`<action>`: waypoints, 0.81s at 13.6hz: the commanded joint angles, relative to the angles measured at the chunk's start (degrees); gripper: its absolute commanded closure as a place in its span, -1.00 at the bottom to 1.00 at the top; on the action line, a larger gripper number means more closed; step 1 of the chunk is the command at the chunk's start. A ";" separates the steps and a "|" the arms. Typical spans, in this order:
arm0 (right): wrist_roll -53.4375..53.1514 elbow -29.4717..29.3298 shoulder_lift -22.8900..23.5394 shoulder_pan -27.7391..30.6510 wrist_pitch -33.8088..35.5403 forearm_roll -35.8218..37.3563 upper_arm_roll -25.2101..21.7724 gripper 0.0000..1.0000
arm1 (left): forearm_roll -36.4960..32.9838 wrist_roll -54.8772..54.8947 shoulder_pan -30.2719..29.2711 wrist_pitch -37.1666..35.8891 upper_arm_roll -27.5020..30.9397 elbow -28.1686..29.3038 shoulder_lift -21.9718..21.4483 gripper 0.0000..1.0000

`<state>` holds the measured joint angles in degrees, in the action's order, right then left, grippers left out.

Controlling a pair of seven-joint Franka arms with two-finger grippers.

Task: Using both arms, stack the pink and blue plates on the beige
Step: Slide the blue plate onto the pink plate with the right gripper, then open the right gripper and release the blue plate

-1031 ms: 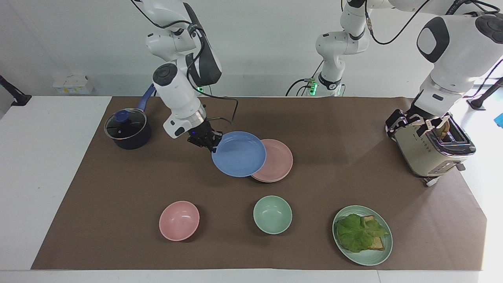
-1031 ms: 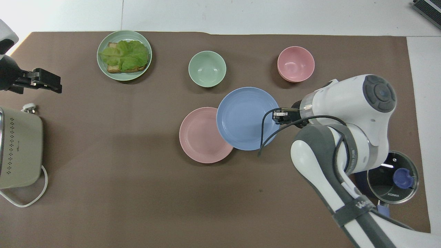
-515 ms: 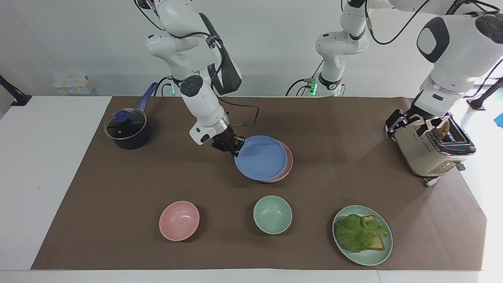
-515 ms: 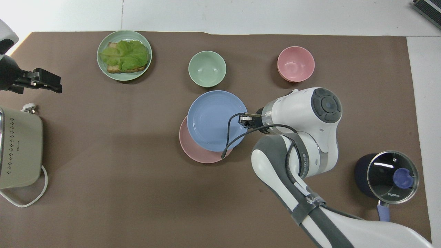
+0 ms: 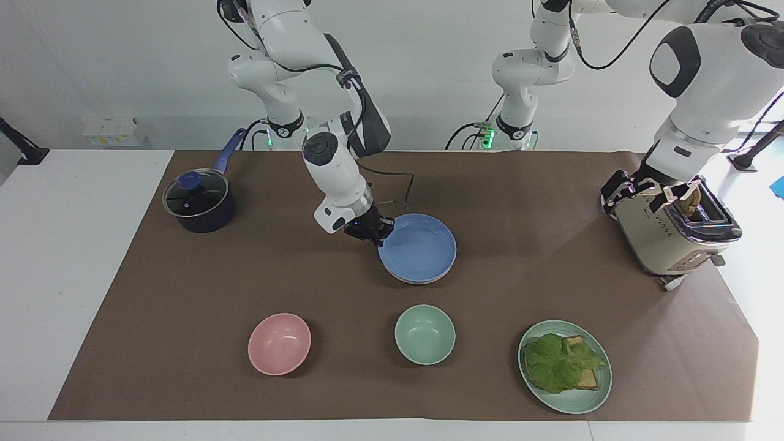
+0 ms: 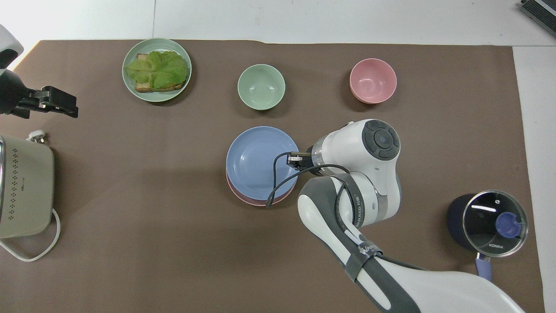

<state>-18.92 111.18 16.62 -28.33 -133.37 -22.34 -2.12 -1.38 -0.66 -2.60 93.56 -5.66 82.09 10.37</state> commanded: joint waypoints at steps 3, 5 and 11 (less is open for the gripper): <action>-0.50 0.00 -0.01 0.11 -1.10 -1.83 0.28 -0.72 | 0.77 -0.22 -0.39 -1.19 -0.14 -0.17 -0.61 -1.00; -0.50 -0.35 -0.01 0.11 -1.01 -1.83 0.19 -1.00 | 0.77 -0.22 -0.39 -1.19 -0.14 -0.17 -0.61 -1.00; 0.20 -1.23 -4.48 3.09 4.42 2.80 -0.86 -1.00 | 0.77 -0.22 -0.39 -1.19 -0.14 -0.17 -0.61 -1.00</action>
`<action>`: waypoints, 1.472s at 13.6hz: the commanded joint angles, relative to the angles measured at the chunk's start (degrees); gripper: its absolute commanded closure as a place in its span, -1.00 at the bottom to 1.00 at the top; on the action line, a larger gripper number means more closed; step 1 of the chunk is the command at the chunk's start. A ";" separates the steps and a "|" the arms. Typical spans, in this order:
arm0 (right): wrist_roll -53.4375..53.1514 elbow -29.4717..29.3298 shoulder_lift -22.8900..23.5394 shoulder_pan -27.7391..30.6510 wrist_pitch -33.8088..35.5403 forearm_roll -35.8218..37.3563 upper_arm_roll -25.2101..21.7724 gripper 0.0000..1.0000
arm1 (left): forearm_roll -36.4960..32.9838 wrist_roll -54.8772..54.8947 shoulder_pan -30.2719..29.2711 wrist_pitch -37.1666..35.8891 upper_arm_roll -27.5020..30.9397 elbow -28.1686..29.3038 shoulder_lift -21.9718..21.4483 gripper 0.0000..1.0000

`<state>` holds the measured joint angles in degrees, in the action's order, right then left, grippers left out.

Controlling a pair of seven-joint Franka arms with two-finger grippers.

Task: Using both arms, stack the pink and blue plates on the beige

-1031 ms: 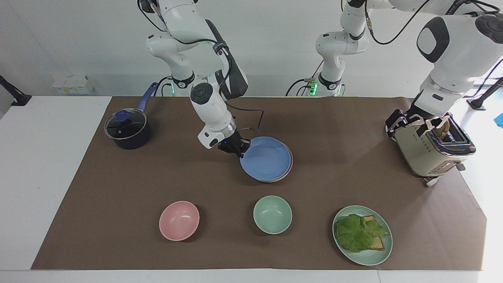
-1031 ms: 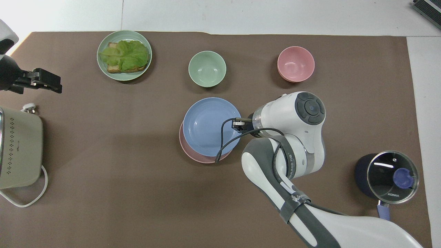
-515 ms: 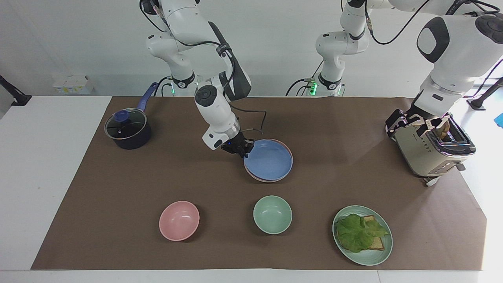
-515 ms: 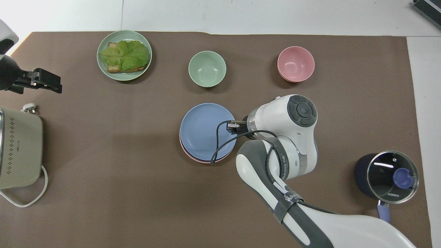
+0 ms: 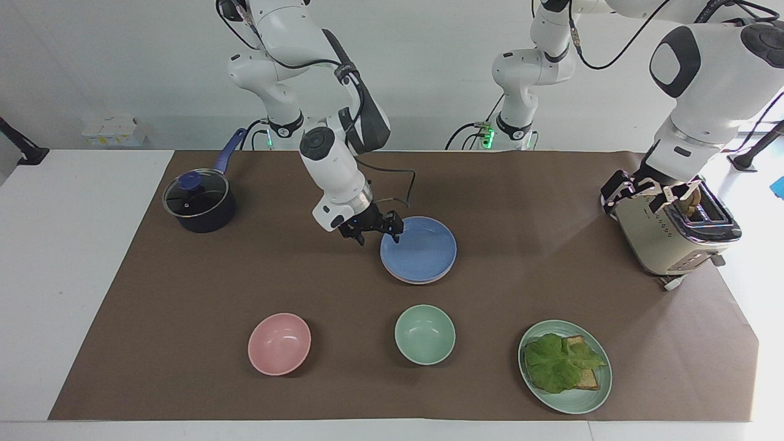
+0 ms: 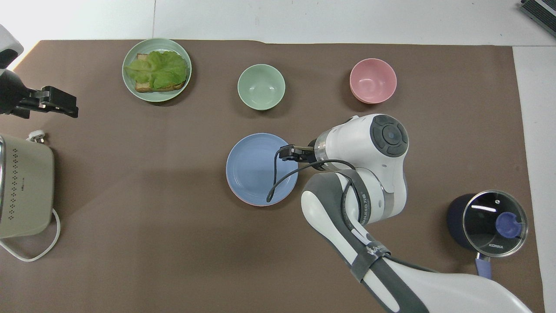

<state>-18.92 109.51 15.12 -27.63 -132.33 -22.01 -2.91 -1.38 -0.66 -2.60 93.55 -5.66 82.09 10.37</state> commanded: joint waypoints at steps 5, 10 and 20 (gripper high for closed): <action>3.00 0.36 -9.92 11.96 9.02 13.83 -0.08 -1.00 | 0.76 -0.22 -0.39 -1.17 -0.14 -0.17 -0.61 -1.00; 7.94 -6.12 -13.80 21.72 20.23 17.60 -0.08 -1.00 | 0.76 -0.22 -0.39 -1.17 -0.14 -0.17 -0.61 -1.00; 13.83 -19.78 -17.38 26.13 40.92 24.65 -0.08 -1.00 | 0.76 -0.22 -0.39 -1.17 -0.14 -0.17 -0.61 -1.00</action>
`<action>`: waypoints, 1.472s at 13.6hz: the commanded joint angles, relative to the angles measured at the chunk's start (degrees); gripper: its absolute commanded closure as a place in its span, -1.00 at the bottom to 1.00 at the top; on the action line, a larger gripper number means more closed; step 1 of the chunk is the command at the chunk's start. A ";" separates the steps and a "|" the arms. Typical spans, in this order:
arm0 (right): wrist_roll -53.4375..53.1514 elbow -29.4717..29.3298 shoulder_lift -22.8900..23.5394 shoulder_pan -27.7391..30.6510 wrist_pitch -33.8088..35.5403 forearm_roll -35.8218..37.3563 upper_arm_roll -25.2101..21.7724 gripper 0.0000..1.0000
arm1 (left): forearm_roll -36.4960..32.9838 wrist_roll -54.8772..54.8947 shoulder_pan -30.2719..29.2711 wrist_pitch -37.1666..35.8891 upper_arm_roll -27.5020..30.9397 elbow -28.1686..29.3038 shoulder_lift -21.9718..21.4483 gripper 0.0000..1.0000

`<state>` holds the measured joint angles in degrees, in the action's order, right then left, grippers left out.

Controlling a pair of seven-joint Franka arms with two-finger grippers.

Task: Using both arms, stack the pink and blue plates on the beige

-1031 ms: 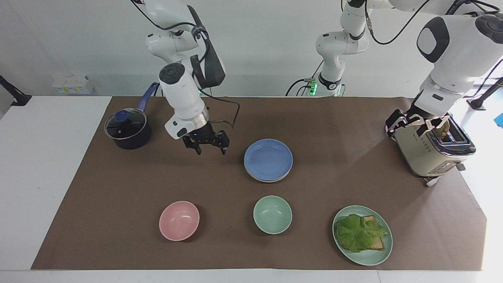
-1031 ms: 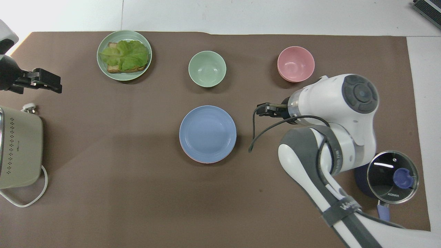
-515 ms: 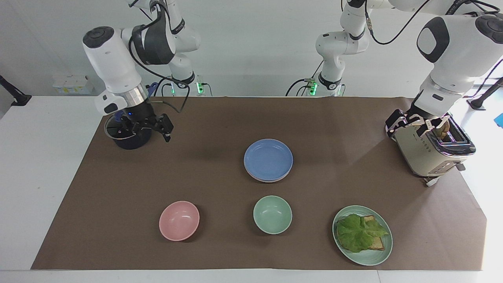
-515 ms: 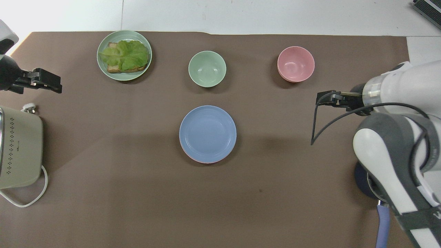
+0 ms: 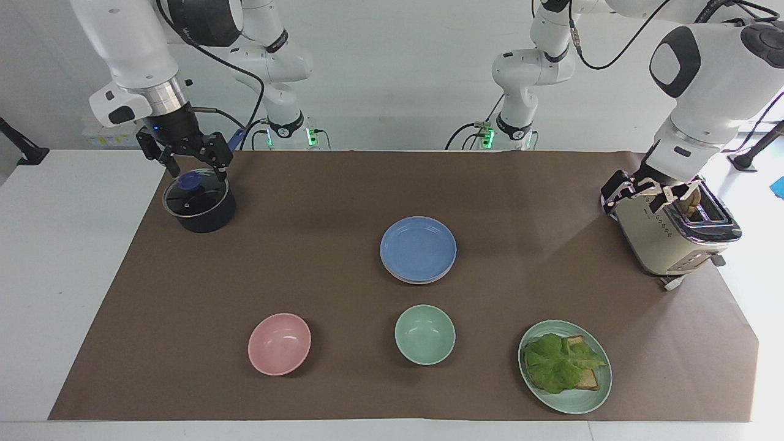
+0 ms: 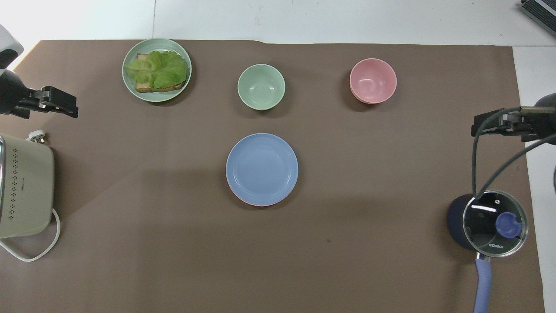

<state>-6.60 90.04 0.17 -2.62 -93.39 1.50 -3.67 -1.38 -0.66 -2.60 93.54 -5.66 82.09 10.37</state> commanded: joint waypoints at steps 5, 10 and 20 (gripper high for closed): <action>1.41 1.11 -3.86 0.69 4.01 -0.01 0.94 -1.00 | 0.76 -0.22 -0.39 -1.17 -0.14 -0.17 -0.61 -1.00; 1.59 1.46 -4.30 0.51 4.89 -0.19 1.12 -1.00 | 0.76 -0.22 -0.39 -1.17 -0.14 -0.17 -0.61 -1.00; 4.40 5.24 -6.85 0.42 5.15 -0.36 1.21 -1.00 | 0.76 -0.22 -0.39 -1.17 -0.14 -0.17 -0.61 -1.00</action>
